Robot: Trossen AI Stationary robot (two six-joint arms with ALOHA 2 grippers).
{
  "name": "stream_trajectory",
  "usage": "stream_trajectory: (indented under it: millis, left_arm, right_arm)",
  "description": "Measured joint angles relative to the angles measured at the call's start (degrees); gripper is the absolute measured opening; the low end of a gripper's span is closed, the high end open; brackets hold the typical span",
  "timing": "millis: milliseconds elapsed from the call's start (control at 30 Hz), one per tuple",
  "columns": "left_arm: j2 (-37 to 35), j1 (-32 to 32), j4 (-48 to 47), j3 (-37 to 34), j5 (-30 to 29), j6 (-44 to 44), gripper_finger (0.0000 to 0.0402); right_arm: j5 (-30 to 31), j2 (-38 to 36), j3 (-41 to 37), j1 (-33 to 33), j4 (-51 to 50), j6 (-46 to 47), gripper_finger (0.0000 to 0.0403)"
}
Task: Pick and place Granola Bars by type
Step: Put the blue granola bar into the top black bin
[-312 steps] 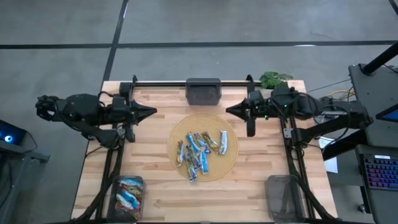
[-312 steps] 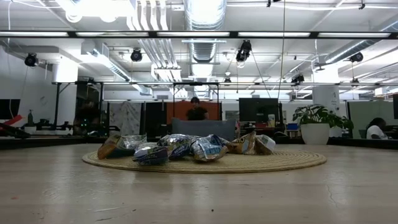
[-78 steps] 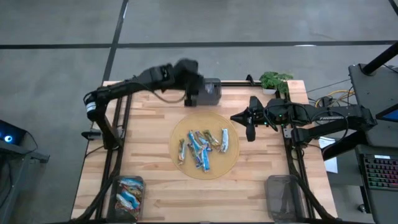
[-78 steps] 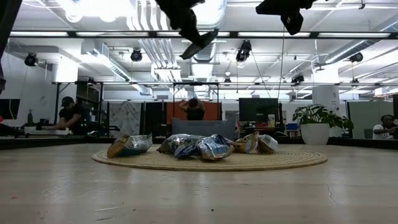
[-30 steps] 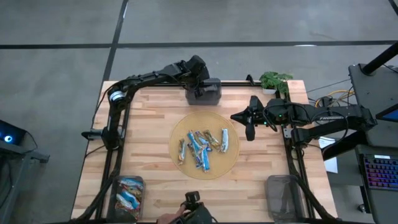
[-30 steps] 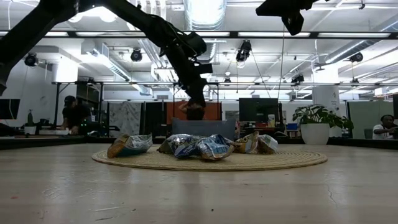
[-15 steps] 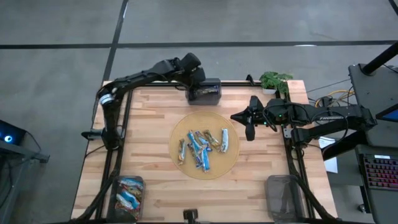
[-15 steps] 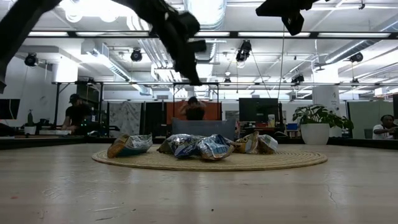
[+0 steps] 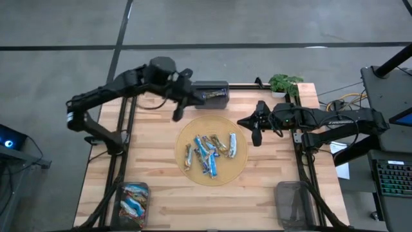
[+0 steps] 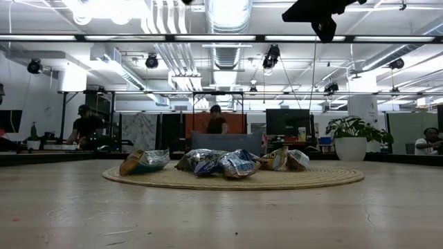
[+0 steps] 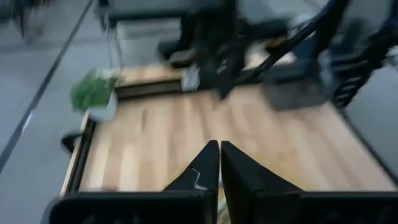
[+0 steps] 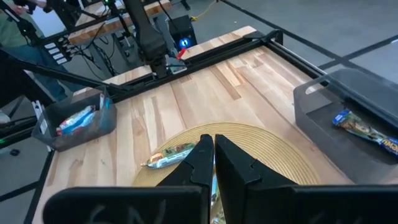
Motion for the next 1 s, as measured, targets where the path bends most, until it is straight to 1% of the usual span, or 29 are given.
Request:
stream_trajectory:
  millis: [133,300,400,467,567,700,867,1000]
  left_arm:
    - [-4.4,-3.1,-0.2,-2.4,-0.2,-2.7,0.0]
    - [-9.0,-5.2,-0.8,-6.9,-4.5,-5.3,0.0]
    - [-11.4,-5.4,-0.7,-9.8,-6.7,-6.3,0.0]
    - [-13.0,-5.4,-0.4,-11.5,-7.7,-7.2,0.0]
    - [-15.1,-5.4,0.4,-13.8,-8.5,-8.1,0.0]
    - [-16.8,-5.4,0.4,-15.3,-8.8,-9.0,0.0]
    - [-18.1,-5.4,0.6,-16.0,-8.8,-9.1,0.0]
    - [-18.4,-5.4,0.6,-15.9,-8.9,-9.0,0.0]
  right_arm:
    - [-0.4,0.6,0.0,0.0,0.0,0.7,0.0009]
    - [-1.1,1.9,1.3,0.0,-0.2,0.9,0.0009]
    - [-1.5,4.2,4.2,0.0,-0.6,0.7,0.0016]
    - [-1.6,6.6,7.1,0.1,-2.3,0.4,0.0028]
    - [-2.0,10.9,12.3,0.0,-8.3,0.7,0.0057]
    - [-2.5,17.2,19.9,0.0,-15.2,2.0,0.011]
    - [-3.1,26.0,28.6,-0.4,-23.0,6.8,0.0181]
    - [-3.2,33.7,34.1,-0.6,-29.1,10.3,0.0226]
